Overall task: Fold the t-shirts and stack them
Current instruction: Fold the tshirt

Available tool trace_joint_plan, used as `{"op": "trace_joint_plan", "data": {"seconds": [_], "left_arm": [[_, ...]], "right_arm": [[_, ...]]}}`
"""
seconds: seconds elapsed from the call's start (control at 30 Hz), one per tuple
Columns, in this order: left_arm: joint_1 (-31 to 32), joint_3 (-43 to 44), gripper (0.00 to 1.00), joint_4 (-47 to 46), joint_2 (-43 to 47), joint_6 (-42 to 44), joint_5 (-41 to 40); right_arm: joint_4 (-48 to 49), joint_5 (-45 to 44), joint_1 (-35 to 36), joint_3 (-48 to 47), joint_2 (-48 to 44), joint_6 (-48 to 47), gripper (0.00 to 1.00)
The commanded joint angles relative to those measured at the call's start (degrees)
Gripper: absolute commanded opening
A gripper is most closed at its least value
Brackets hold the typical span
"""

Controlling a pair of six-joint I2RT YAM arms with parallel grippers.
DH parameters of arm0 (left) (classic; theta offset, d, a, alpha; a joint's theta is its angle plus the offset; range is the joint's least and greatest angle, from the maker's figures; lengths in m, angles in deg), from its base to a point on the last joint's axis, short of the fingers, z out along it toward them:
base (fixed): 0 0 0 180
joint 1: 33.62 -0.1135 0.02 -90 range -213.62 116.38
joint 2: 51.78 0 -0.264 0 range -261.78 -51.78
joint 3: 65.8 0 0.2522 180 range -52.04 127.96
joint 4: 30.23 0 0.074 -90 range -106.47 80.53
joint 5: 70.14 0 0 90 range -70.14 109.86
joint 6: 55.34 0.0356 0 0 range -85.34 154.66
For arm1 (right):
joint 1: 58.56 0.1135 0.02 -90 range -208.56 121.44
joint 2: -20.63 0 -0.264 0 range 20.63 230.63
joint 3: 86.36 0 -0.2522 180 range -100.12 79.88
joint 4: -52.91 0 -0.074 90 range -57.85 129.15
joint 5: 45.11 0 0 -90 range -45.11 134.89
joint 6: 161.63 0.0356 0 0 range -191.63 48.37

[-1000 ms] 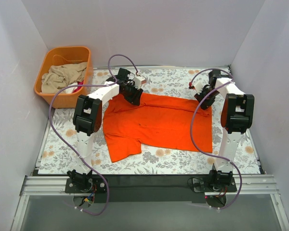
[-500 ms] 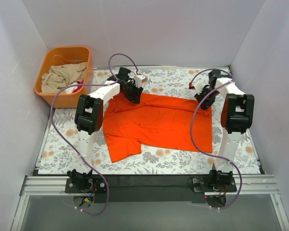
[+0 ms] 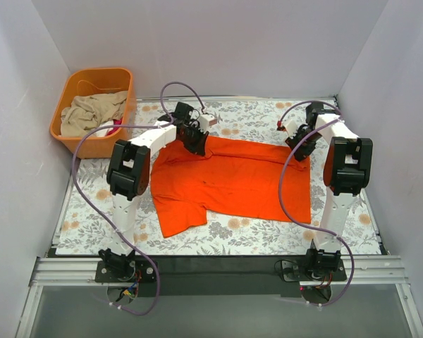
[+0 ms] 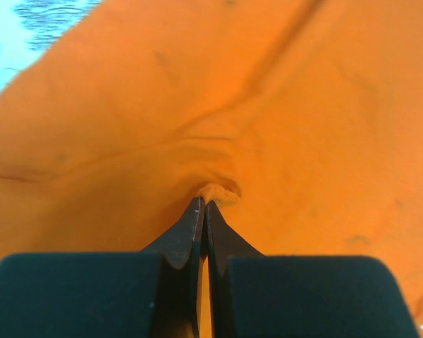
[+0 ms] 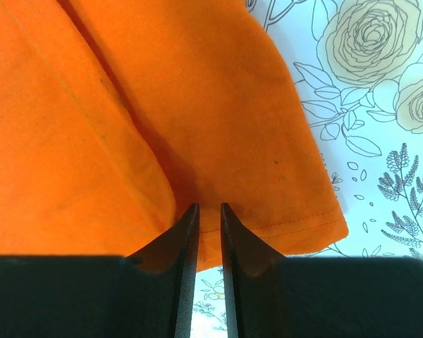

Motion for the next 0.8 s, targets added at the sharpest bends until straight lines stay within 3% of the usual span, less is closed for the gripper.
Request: {"op": "trace_joint_plan", "data": {"seconds": [0.0,0.17,0.37,0.5,0.77], "left_arm": [[2.10,-4.44,0.00,0.79,8.49,1.58,2.67],[2.54,-10.08,0.01,4.04,10.07,5.80,2.23],[1.93,-13.16,0.25,8.97,12.88,10.82,3.72],[0.70,-10.97,0.36,9.15,13.59,10.21,5.30],[-1.06,-1.66,0.40,6.86,8.24,2.75,3.72]], "right_arm": [[-1.60,-0.30,-0.35,-2.42,0.68,-0.68,0.22],[-2.30,0.32,-0.53,-2.43,-0.11,-1.20,0.22],[-4.41,4.18,-0.70,-1.20,-4.06,-3.75,0.21],[-4.41,4.89,-0.70,-3.48,-3.72,-1.04,0.22],[-9.95,6.12,-0.61,-3.49,0.86,-1.20,0.33]]}}
